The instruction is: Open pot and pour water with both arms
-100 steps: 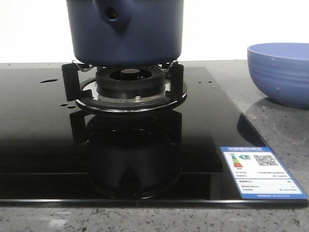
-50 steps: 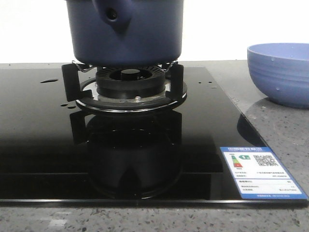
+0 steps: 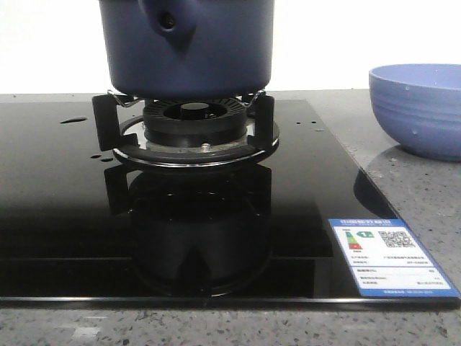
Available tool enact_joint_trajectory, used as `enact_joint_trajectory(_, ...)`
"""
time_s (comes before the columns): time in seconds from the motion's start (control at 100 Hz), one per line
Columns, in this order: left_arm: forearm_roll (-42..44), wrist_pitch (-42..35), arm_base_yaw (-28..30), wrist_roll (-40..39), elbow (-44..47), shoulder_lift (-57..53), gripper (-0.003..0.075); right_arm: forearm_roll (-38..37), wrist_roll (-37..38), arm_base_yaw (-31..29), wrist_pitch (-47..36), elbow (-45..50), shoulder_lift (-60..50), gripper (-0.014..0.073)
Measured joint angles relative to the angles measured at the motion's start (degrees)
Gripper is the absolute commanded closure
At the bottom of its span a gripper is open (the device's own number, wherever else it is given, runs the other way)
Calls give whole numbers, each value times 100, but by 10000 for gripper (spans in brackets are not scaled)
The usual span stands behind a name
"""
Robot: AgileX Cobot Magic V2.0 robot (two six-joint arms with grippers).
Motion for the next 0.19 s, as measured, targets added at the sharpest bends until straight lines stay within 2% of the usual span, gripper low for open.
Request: enact_joint_trajectory(0.19,0,0,0,0,0,0,739,0,0,0,0,0,0,655)
